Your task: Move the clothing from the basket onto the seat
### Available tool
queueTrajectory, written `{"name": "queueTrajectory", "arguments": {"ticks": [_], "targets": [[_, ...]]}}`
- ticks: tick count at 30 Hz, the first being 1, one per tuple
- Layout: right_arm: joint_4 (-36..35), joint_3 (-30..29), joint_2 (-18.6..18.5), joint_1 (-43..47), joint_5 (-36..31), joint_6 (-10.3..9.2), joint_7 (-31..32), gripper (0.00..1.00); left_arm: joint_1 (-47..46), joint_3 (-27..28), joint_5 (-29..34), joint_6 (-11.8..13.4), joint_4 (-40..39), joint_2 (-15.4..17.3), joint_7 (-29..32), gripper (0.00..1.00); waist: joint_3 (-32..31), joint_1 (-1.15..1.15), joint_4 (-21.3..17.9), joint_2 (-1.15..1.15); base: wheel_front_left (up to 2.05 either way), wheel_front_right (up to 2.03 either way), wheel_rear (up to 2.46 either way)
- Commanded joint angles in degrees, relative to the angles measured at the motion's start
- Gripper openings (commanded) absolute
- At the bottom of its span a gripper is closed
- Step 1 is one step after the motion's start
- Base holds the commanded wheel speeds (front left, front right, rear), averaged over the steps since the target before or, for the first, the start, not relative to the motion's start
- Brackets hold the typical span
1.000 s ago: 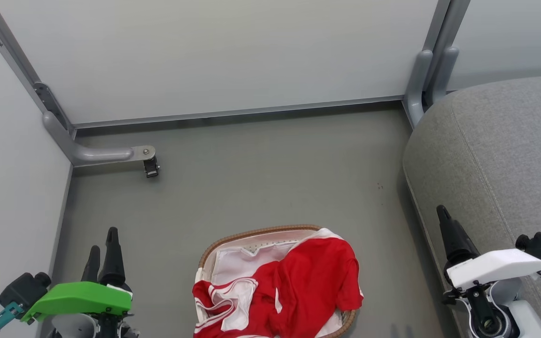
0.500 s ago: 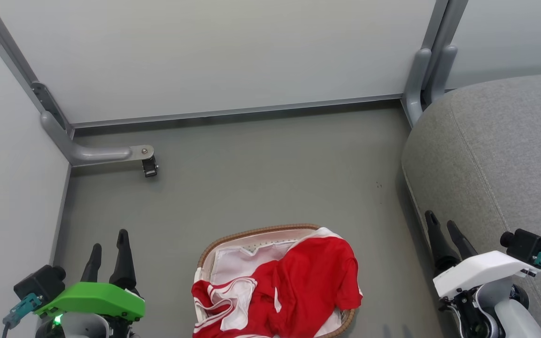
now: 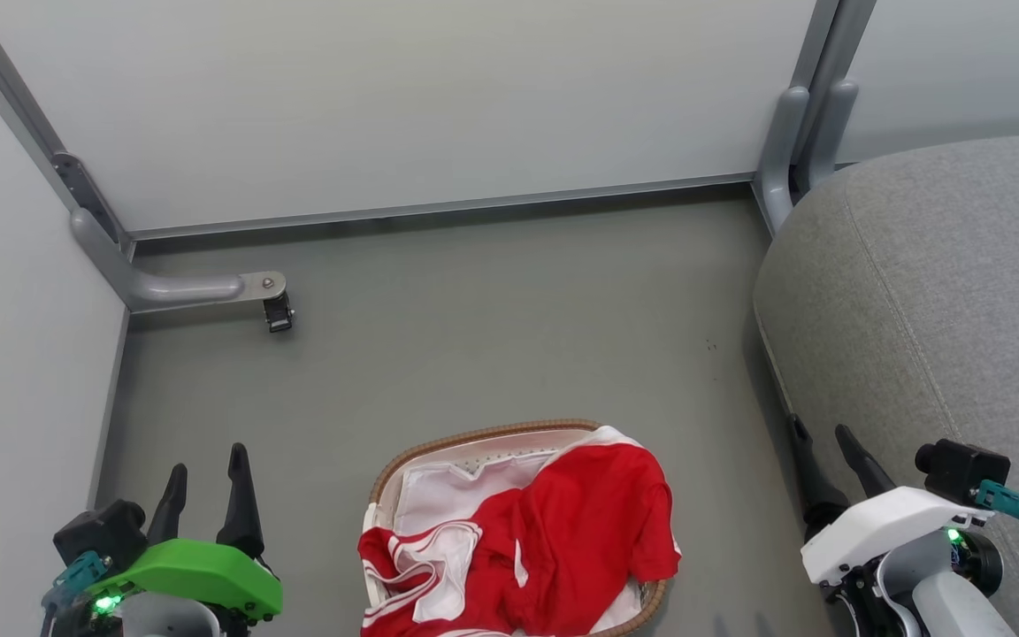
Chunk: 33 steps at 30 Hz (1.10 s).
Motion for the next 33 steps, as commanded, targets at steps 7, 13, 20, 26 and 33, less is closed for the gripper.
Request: {"name": "queueTrajectory", "arguments": {"ticks": [7,13,20,26,33], "targets": [[0.95,0.89,-0.21,-1.66,-5.42,0.01,-1.48,1.0,0.81,-0.97,5.24,1.33,0.01,0.84,-1.49,1.0,-0.04,0.0,-0.3,0.0,0.0,0.0,0.0],[1.75,1.4,-0.27,-1.7,-8.75,0.01,-2.29,1.0,1.21,-1.55,8.42,1.81,0.41,1.05,-2.33,1.0,0.08,0.0,-0.41,0.0,0.0,0.0,0.0],[2.62,1.38,-0.03,-1.68,-12.81,0.02,-3.21,1.0,1.26,-1.44,11.78,2.35,0.33,1.04,-3.26,1.0,0.46,0.0,-0.61,0.0,0.0,0.0,0.0],[3.05,0.15,0.41,-1.78,-15.97,0.02,-3.94,1.0,1.55,-0.98,14.41,2.26,-0.5,0.81,-4.04,1.0,0.79,0.0,-0.84,0.0,0.0,0.0,0.0],[2.28,-1.69,1.22,-1.65,-19.14,0.02,-4.86,1.0,1.99,-0.42,17.74,1.96,-1.99,0.3,-4.85,1.0,1.16,0.0,-1.04,0.0,0.0,0.0,0.0]]}}
